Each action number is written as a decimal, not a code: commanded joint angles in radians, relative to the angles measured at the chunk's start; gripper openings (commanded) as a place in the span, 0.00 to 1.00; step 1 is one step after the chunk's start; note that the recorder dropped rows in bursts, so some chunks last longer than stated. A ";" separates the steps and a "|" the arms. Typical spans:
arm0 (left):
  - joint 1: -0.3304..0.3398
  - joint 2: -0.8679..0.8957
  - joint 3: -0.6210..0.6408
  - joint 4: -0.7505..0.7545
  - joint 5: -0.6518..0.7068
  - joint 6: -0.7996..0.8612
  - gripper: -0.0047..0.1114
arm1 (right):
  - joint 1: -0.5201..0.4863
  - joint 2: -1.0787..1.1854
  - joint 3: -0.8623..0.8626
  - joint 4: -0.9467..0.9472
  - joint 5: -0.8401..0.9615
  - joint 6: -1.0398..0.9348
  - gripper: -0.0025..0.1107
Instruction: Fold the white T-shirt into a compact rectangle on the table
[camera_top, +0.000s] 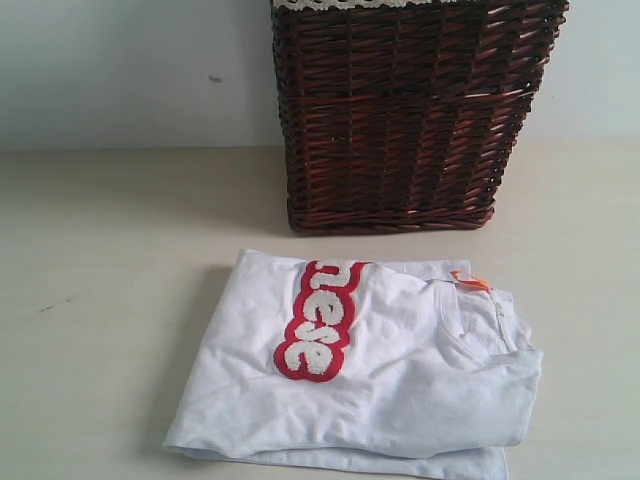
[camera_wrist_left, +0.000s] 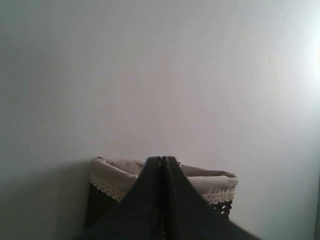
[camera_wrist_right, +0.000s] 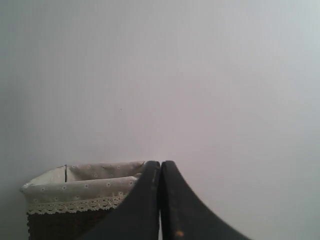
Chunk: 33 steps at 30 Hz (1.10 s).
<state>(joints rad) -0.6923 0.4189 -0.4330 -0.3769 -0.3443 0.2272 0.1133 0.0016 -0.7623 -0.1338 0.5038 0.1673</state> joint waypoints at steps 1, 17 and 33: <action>0.001 -0.004 0.004 -0.001 0.021 0.004 0.04 | -0.005 -0.002 0.007 0.005 0.000 0.008 0.02; 0.001 -0.004 0.004 -0.001 0.021 0.004 0.04 | -0.005 -0.002 0.007 0.076 -0.002 0.100 0.02; 0.207 -0.122 0.153 0.243 0.082 -0.109 0.04 | -0.005 -0.002 0.007 0.076 -0.002 0.100 0.02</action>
<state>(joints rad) -0.5430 0.3405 -0.3339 -0.2096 -0.2886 0.1866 0.1133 0.0016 -0.7623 -0.0582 0.5038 0.2632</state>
